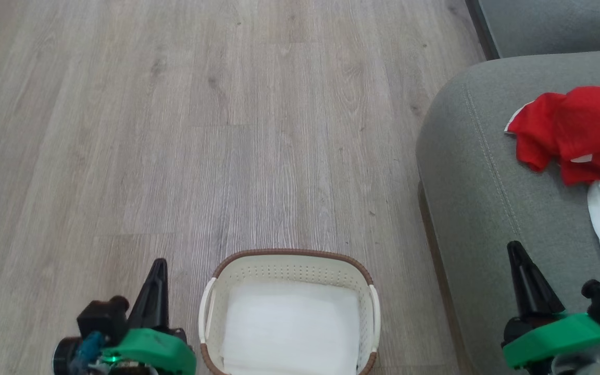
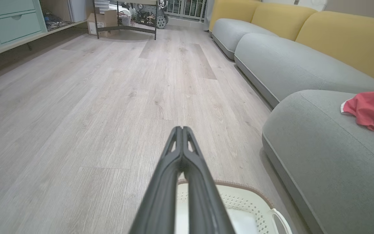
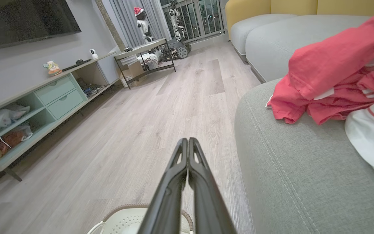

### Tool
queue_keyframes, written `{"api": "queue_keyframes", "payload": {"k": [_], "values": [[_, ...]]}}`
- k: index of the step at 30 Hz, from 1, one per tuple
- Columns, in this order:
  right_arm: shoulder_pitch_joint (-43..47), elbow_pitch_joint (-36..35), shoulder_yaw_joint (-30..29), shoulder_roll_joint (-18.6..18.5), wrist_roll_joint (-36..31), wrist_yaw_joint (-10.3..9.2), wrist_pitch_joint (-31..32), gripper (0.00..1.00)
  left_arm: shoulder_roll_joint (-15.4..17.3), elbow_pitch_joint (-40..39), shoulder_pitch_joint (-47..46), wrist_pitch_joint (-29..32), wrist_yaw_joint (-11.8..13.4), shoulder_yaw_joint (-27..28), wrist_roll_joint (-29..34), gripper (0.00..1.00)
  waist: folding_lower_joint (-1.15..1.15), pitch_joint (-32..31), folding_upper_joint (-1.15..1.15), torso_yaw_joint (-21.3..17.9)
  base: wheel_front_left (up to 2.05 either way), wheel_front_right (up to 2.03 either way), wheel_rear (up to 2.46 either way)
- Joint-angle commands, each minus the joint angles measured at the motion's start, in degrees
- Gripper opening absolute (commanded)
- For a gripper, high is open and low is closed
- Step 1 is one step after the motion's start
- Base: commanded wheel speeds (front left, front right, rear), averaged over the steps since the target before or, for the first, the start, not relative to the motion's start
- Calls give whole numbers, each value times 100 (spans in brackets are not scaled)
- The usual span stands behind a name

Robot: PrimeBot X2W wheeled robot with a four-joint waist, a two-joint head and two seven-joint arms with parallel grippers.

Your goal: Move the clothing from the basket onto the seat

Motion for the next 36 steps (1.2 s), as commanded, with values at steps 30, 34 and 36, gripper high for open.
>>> {"api": "queue_keyframes", "payload": {"k": [30, 34, 36], "values": [[-420, 54, -274, 170, 1683, 0, 461, 0, -46, -107, -418, 501, -274, 480, -1998, 0, 0, -16, 0, 6, 0, 0, 0], [-454, 83, -305, 202, 1897, 0, 524, 0, -53, -96, -441, 566, -305, 535, -2256, 0, 0, -18, 0, 6, 0, 0, 0], [-471, 98, -320, 218, 2004, 0, 557, 0, -56, -90, -452, 599, -322, 562, -2386, 0, 0, -19, 0, 7, 0, 0, 0]]}}
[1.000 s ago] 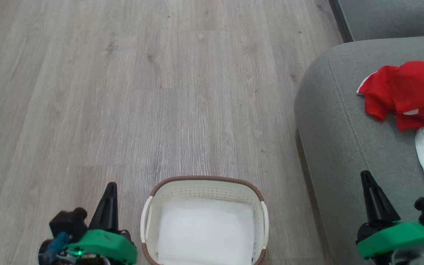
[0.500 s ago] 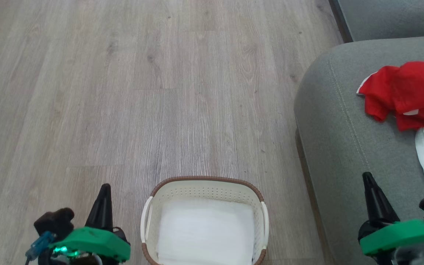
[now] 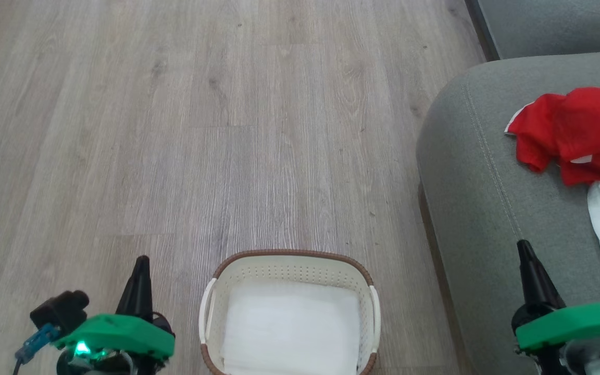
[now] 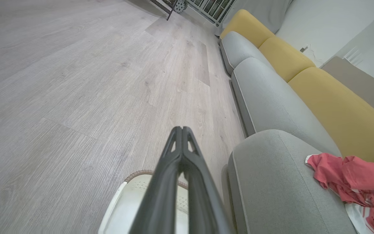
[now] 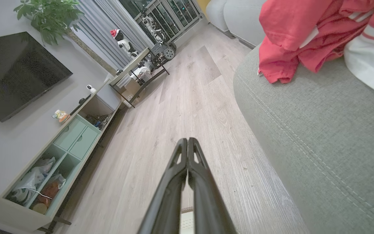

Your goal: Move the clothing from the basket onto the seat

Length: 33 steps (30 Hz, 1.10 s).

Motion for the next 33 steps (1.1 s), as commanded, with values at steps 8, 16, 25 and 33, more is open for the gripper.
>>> {"api": "queue_keyframes", "payload": {"k": [8, 16, 25, 33], "values": [[-353, -91, -106, 55, 554, 0, 153, 0, -4, -139, -332, 165, -98, 273, -649, 0, 0, -5, 0, 2, 0, 0, 0], [-413, -39, -163, 115, 927, 0, 267, 0, -16, -119, -372, 281, -154, 370, -1104, 0, 0, -8, 0, 3, 0, 0, 0], [-491, 27, -239, 193, 1405, 0, 416, 0, -30, -94, -423, 430, -226, 495, -1688, 0, 0, -13, 0, 5, 0, 0, 0], [-569, 93, -317, 272, 1879, 0, 567, 0, -45, -69, -475, 579, -298, 619, -2270, 0, 0, -18, 0, 6, 0, 0, 0]]}}
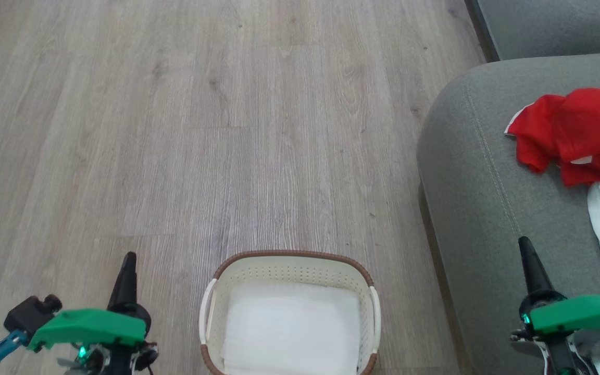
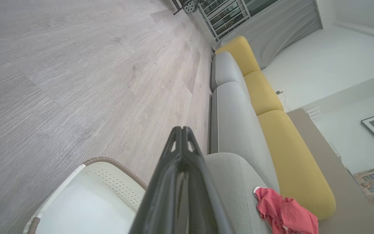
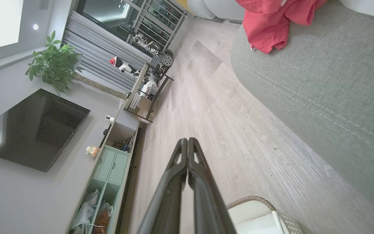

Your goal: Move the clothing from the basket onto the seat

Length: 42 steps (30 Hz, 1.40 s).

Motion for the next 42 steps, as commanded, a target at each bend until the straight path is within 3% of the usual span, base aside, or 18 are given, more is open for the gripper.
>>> {"api": "queue_keyframes", "payload": {"k": [1, 42], "values": [[-337, -155, 11, -32, 136, 0, 53, 0, 21, -165, -339, 26, -54, 199, -140, 0, 0, -1, 0, 0, 0, 0, 0], [-686, 140, -353, 333, 2235, -1, 736, 0, -45, -54, -568, 690, -375, 754, -2733, 0, 0, -21, 0, 7, 0, 0, 0]]}}
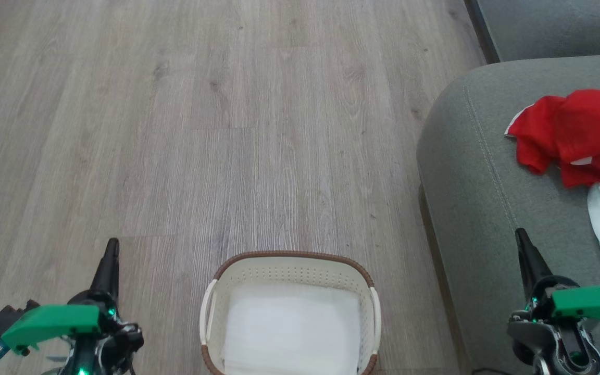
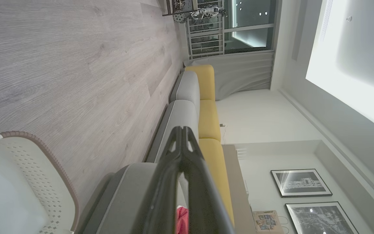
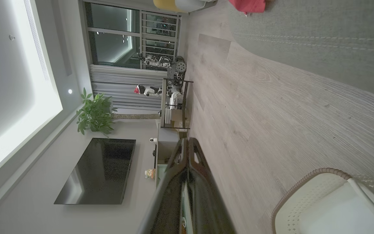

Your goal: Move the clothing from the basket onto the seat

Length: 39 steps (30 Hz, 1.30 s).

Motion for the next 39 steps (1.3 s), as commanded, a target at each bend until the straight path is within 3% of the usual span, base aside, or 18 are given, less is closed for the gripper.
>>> {"api": "queue_keyframes", "payload": {"k": [1, 8, 39], "values": [[-346, -168, 60, -6, 150, -1, 58, 0, 27, -147, -345, 54, -49, 256, -156, 0, 0, -1, 0, 0, 0, 0, 0], [-407, -116, -6, 59, 516, -1, 180, 0, 16, -128, -385, 171, -105, 353, -610, 0, 0, -4, 0, 2, 0, 0, 0], [-411, -114, -38, 82, 493, -1, 206, 0, 14, -128, -386, 174, -105, 357, -612, 0, 0, -4, 0, 2, 0, 0, 0]]}}
